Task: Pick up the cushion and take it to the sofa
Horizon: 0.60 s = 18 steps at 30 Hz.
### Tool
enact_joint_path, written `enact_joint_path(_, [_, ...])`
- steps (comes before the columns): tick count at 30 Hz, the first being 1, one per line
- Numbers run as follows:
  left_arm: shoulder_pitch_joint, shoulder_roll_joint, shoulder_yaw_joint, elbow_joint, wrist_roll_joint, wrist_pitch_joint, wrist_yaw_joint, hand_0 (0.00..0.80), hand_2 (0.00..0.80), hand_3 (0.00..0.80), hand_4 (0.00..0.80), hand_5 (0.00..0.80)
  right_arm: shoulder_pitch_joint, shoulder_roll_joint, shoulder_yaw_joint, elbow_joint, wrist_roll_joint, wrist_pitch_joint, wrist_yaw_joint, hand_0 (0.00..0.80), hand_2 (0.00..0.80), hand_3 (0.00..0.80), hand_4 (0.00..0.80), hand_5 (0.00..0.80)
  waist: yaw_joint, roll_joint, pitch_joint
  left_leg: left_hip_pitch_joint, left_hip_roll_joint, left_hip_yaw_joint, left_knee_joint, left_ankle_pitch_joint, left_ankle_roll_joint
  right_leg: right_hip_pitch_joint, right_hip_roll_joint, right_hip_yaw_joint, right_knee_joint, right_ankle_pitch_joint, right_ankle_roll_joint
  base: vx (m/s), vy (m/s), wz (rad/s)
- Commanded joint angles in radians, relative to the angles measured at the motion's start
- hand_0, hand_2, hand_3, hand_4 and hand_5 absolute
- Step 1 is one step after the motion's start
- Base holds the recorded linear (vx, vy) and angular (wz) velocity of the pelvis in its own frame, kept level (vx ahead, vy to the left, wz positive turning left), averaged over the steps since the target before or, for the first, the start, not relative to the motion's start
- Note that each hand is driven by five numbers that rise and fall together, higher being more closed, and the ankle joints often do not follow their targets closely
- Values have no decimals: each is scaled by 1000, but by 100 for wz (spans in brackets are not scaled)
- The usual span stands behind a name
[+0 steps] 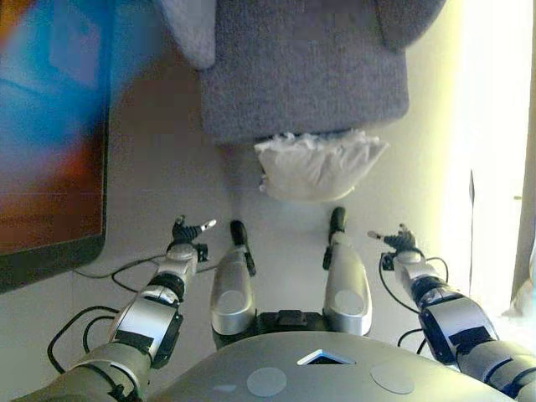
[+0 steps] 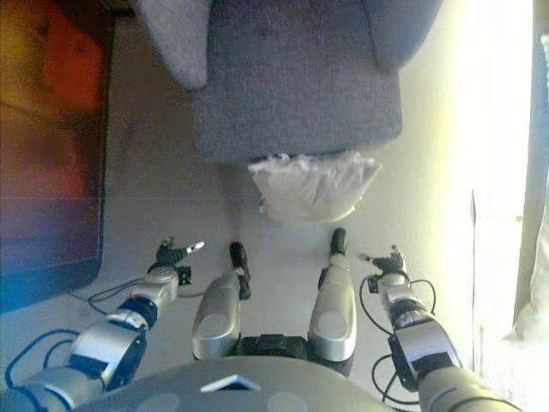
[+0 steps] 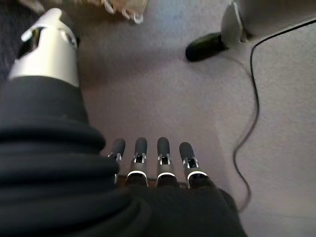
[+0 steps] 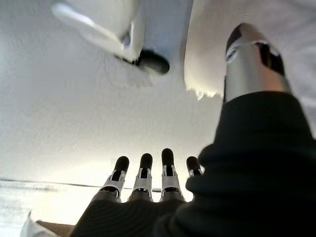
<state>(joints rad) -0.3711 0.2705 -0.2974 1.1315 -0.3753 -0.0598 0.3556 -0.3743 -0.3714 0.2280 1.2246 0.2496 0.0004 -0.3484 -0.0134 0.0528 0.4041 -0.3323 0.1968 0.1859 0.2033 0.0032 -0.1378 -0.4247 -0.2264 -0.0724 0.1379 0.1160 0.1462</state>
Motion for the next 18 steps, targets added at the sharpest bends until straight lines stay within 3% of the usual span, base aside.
enact_joint_path(1, [-63,46,-1,-40,-57,-70,24,0,0,0,0,0,-94,-45,15,-72,52,-61,-66,0,0,0,0,0,-19,-22,34,-186,31,-133,70,25,-36,-30,-41,7,77,-111,20,-169,-77,-18])
enact_joint_path(8, [-193,50,-42,-118,-141,-119,-10,0,0,0,0,0,-249,-98,25,-182,71,-89,-161,0,0,0,0,0,-44,-5,116,-307,17,-126,52,59,-24,-217,-11,6,150,-104,5,-137,-40,-10])
enact_joint_path(18, [-338,60,-80,-174,-177,-173,1,0,0,0,0,0,-415,-117,91,-298,6,-138,-238,0,0,0,0,0,-51,-2,116,-482,7,-134,26,95,-21,-415,36,14,161,-79,-7,-37,-41,-8])
